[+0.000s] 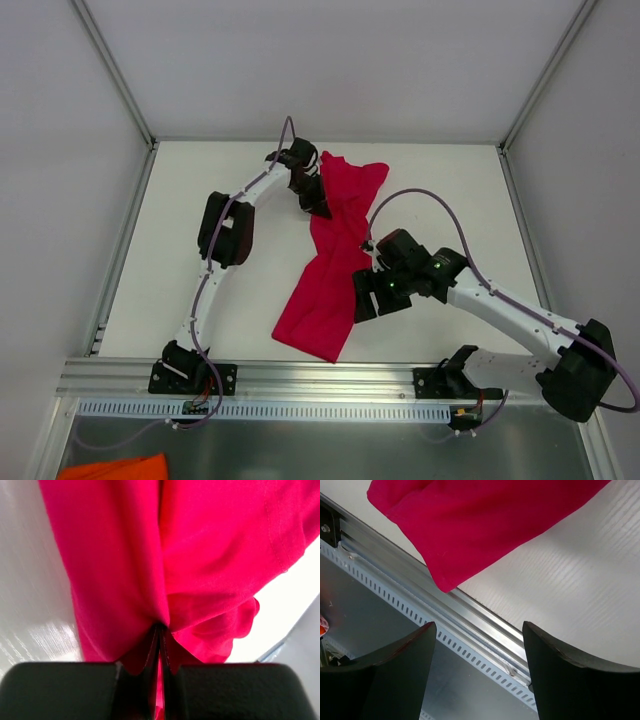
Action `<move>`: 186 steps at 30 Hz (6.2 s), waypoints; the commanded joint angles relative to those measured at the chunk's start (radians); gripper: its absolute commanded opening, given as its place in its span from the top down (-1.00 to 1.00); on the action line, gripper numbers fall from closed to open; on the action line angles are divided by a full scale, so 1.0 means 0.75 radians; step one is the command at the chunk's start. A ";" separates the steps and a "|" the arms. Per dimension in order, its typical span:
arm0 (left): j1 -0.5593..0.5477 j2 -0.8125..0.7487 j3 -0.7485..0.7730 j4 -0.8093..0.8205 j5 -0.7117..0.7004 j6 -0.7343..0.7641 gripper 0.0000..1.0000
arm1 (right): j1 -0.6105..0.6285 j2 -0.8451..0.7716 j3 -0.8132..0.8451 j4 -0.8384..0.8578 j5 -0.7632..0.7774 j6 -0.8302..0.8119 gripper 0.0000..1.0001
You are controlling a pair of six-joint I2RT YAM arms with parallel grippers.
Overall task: Fold and stack the t-shirts
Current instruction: Rotate the tshirt 90 degrees
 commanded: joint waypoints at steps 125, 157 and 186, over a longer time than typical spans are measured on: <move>-0.517 -1.548 -1.791 0.075 -0.728 -0.632 -0.70 | 0.063 -0.427 -0.055 -0.141 0.107 0.131 -0.50; -0.404 -1.879 -2.216 0.216 -0.538 -0.728 -0.40 | 0.472 0.420 -0.257 0.598 0.065 0.323 -0.50; -0.406 -2.409 -2.535 0.306 -0.348 -0.757 -0.01 | 0.504 0.228 -0.314 0.459 0.189 0.397 -0.50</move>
